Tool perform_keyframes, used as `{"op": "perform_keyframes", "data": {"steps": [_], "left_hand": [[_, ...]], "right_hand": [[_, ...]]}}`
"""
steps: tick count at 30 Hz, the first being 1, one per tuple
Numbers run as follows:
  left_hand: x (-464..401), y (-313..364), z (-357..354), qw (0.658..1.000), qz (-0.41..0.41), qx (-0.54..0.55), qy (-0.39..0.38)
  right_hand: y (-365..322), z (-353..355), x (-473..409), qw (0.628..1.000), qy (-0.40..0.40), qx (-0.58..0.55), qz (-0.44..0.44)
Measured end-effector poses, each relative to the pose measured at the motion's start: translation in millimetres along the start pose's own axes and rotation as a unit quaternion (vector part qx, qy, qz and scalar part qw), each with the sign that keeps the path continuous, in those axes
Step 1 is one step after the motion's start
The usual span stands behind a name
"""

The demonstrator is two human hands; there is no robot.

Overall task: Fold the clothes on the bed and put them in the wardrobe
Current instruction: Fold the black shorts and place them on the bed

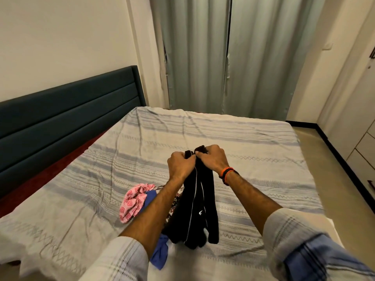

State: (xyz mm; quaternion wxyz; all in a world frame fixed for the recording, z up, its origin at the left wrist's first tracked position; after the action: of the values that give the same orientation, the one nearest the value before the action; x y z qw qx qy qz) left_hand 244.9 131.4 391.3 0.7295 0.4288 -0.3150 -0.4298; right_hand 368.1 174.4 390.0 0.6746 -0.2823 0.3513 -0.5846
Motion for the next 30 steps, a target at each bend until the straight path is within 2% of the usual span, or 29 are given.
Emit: {"op": "perform_keyframes", "data": {"steps": [8,11,14,15,17,19,21,24,26,28,30], "left_hand": [[4.9,3.6,-3.5,0.993,0.015,0.064,-0.098],[7.8,4.7,-4.7,0.982,-0.015,0.081,-0.167],[5.7,-1.5,-10.6,0.97,-0.026,0.087,-0.224],[3.9,-3.3,-11.7,0.972,-0.025,0.086,-0.219],[0.8,-5.9,-7.3,0.986,-0.028,0.073,-0.15],[-6.2,-12.8,1.6,0.995,-0.023,0.075,-0.064],[-14.2,-21.8,10.8,0.995,0.01,0.086,-0.045],[-25.1,-31.5,20.0,0.983,0.056,0.111,-0.132],[-27.6,-30.1,24.0,0.968,0.046,0.125,-0.213],[-25.5,-24.4,24.1,0.953,0.038,0.107,-0.282],[-27.0,-21.4,24.3,0.95,0.035,0.086,-0.298]], "right_hand": [[-3.2,2.9,3.8,0.994,-0.088,-0.038,0.047],[-3.0,2.6,1.6,0.996,-0.07,-0.006,0.053],[1.6,1.2,-2.2,0.999,-0.009,0.031,0.04],[4.1,1.2,-3.5,0.999,0.005,0.026,0.035],[9.8,1.9,-8.1,0.999,0.01,-0.006,0.037],[12.4,7.1,-11.0,0.996,-0.019,-0.069,0.044],[13.8,16.5,-11.9,0.985,-0.065,-0.151,0.056],[13.0,37.9,-9.4,0.959,-0.13,-0.239,0.074],[12.6,51.7,-6.9,0.948,-0.155,-0.265,0.08],[17.5,63.6,-7.5,0.942,-0.16,-0.282,0.079],[25.3,74.3,-8.3,0.945,-0.143,-0.283,0.076]]}}
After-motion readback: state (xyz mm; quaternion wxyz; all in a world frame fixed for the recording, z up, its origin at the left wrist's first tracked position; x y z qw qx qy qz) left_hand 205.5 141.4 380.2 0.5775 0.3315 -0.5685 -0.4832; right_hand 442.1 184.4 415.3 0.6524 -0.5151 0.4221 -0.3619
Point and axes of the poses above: each hand's wrist, its own x-axis away from the middle knuckle, its own z-axis out of the back of the hand, y = z × x, the point moved 2 cm from there along -x, towards the middle knuckle, and after that the axes turned 6 degrees about z, right-handed, at the moved point
